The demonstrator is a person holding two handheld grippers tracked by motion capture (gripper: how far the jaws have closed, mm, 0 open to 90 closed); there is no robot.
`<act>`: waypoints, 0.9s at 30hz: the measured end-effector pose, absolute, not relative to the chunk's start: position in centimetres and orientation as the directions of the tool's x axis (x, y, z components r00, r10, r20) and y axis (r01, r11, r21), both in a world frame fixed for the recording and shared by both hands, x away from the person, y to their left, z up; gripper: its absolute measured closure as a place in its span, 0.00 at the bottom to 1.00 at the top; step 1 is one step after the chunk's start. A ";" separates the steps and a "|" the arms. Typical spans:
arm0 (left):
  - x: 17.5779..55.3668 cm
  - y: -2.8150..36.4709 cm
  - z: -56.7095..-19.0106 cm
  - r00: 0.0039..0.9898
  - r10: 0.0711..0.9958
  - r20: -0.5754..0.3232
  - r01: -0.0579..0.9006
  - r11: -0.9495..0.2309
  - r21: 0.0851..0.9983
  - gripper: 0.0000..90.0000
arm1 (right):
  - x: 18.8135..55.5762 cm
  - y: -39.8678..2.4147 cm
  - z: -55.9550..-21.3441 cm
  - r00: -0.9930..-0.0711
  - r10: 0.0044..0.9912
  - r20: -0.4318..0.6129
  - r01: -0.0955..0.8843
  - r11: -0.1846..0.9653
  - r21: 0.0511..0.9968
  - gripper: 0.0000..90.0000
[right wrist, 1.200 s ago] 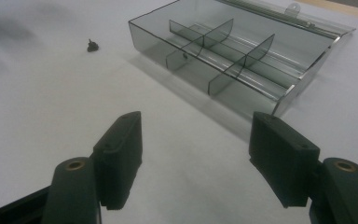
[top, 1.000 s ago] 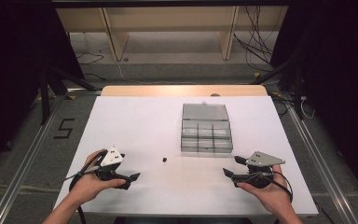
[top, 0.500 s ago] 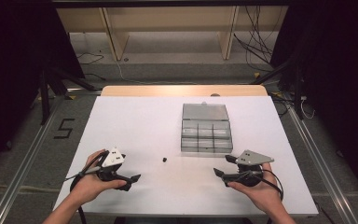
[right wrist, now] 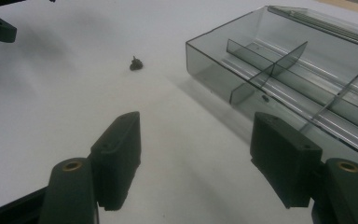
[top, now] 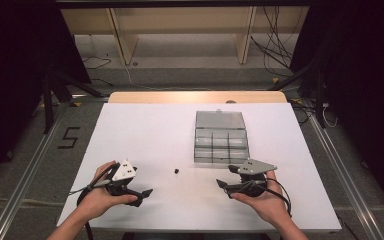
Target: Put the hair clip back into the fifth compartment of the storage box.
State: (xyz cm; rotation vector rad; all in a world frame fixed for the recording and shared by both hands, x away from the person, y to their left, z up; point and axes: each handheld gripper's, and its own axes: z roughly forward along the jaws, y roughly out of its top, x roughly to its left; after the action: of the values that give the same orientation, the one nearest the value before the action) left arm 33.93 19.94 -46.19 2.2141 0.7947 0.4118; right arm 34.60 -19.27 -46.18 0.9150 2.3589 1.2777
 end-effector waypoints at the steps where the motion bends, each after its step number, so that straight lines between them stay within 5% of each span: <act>1: 33.9 19.9 -46.2 0.758 0.651 0.047 0.415 -0.537 0.734 0.10 | 34.8 -18.9 -46.2 -0.753 0.658 0.031 0.388 0.405 0.828 0.39; 27: 34.0 19.9 -46.3 0.761 0.648 0.044 0.420 -0.543 0.727 0.11 | 37.4 -12.3 -47.3 -0.808 0.589 0.036 0.365 0.450 0.815 0.41</act>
State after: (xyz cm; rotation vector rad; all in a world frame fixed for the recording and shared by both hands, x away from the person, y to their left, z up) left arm 34.01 19.92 -46.34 2.2229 0.7946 0.4006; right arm 37.44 -12.26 -47.32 0.8243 2.4515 1.2841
